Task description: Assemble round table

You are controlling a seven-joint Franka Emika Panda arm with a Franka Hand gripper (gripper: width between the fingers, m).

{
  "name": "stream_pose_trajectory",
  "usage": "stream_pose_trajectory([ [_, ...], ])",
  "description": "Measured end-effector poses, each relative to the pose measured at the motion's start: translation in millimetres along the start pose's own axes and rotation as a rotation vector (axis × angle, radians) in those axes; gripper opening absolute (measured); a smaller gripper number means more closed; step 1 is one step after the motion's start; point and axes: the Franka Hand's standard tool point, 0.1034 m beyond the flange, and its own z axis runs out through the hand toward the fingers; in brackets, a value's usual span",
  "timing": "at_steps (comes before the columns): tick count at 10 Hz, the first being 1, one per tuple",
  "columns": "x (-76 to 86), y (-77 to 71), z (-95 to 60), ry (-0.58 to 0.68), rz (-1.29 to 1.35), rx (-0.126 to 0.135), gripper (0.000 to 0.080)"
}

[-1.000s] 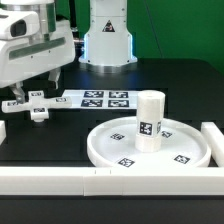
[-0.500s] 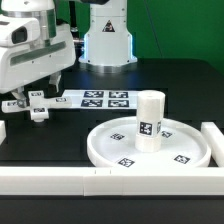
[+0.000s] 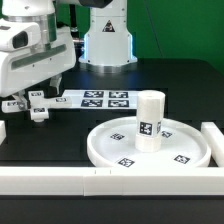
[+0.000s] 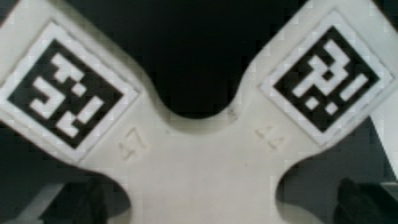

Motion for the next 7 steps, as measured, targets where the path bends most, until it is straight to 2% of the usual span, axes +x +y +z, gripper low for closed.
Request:
stream_pose_trajectory([
  [7,-4.7,-1.6,7.0,-0.005,0.008,0.012,0.0648],
])
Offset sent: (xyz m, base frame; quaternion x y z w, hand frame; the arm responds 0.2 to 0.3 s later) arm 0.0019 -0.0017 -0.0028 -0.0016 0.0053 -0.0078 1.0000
